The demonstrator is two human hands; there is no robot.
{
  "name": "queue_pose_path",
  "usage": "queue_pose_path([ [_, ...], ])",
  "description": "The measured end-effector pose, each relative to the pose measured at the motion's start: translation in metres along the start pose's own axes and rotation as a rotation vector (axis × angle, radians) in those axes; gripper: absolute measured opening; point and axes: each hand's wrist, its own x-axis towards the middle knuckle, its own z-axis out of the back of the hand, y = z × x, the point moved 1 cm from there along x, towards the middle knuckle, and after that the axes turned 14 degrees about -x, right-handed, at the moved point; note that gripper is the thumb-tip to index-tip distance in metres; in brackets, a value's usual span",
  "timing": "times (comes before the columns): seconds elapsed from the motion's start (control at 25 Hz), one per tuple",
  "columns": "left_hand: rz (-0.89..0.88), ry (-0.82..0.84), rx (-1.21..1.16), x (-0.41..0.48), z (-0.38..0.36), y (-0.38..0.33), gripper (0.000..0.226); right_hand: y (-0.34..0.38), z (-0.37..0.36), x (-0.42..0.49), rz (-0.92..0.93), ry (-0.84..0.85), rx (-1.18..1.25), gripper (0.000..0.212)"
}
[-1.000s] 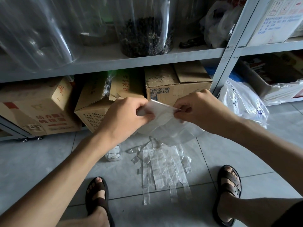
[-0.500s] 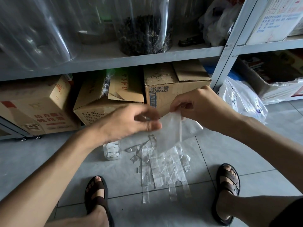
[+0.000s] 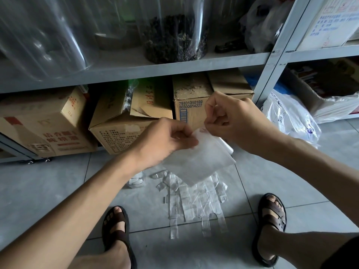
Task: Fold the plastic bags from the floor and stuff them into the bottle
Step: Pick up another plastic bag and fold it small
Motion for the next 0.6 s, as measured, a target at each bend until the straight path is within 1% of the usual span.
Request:
queue_pose_path([
  [0.12, -0.006, -0.039, -0.011, -0.002, 0.002, -0.003, 0.012, -0.005, 0.0, 0.0, -0.048, 0.027, 0.078, 0.021],
  [0.2, -0.01, -0.083, -0.034, -0.002, 0.004, -0.004, 0.007, -0.01, 0.001, 0.0, -0.071, 0.071, 0.194, 0.017],
  [0.28, -0.028, -0.132, -0.068, -0.003, 0.004, -0.005, 0.005, -0.017, 0.002, -0.002, -0.112, 0.13, 0.31, 0.024],
  [0.36, -0.036, -0.167, -0.105, -0.003, 0.006, -0.006, 0.005, -0.021, 0.003, -0.005, -0.148, 0.213, 0.324, 0.033],
  [0.4, -0.036, -0.178, -0.111, -0.004, 0.007, -0.006, 0.006, -0.022, 0.004, -0.006, -0.166, 0.25, 0.323, 0.03],
  [0.48, -0.04, -0.193, -0.107, -0.004, 0.009, -0.005, 0.005, -0.026, 0.003, -0.007, -0.202, 0.287, 0.343, 0.015],
  [0.52, -0.041, -0.199, -0.102, -0.004, 0.009, -0.005, 0.006, -0.027, 0.003, -0.007, -0.219, 0.281, 0.351, 0.01],
  [0.6, -0.028, -0.205, -0.108, -0.004, 0.009, -0.006, 0.006, -0.029, 0.004, -0.007, -0.251, 0.25, 0.365, 0.006],
])
